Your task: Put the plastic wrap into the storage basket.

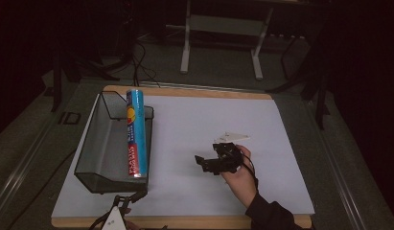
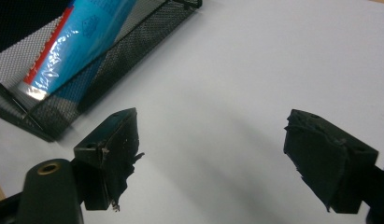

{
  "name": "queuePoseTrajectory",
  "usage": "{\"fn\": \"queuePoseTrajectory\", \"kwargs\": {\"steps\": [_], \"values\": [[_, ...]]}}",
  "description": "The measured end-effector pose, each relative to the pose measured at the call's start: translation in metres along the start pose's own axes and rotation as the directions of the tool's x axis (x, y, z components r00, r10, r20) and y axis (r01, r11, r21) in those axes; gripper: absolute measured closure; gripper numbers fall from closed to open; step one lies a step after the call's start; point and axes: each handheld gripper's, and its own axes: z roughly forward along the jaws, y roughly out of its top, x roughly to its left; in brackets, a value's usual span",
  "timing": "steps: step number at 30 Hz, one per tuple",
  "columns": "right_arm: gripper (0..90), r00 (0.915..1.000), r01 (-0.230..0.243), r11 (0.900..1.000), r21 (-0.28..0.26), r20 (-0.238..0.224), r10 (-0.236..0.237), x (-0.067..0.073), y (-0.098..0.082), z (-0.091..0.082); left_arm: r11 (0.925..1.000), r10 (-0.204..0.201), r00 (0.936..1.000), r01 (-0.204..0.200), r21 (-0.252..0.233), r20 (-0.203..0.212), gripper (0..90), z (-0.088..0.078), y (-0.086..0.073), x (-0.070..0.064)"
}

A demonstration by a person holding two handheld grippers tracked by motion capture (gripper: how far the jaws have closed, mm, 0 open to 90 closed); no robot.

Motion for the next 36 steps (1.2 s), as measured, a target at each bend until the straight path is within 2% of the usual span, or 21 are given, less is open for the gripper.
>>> {"fn": "queuePoseTrajectory", "kwargs": {"steps": [6,9,14,25,32,36], "values": [[17.7,0.9999,-0.011,1.000,-0.017,0.012,0.012,-0.007,-0.014,-0.014,1.0000,0.002,1.0000,-0.002,-0.001,-0.001,2.9,0.000,0.000,-0.001],[17.7,0.9998,-0.001,1.000,-0.007,0.020,0.001,-0.009,-0.020,-0.019,1.0000,0.004,1.0000,-0.004,0.001,0.000,2.9,0.000,0.000,-0.001],[17.7,0.9998,-0.008,1.000,-0.015,0.020,0.009,-0.012,-0.027,-0.027,1.0000,0.004,1.0000,-0.004,0.002,-0.001,2.9,0.000,0.000,-0.001],[17.7,0.9996,-0.012,0.997,-0.072,0.025,0.014,-0.018,-0.042,-0.054,1.0000,0.004,1.0000,-0.004,0.003,0.000,2.9,0.000,0.000,-0.002],[17.7,0.9990,0.004,0.998,-0.066,0.045,-0.001,-0.022,-0.061,-0.067,1.0000,0.003,1.0000,-0.003,0.001,0.002,2.9,0.001,0.000,-0.002],[17.6,0.9990,-0.005,0.998,-0.070,0.045,0.008,-0.025,-0.067,-0.073,1.0000,0.003,1.0000,-0.003,0.003,0.002,2.9,0.001,0.000,-0.002]]}}
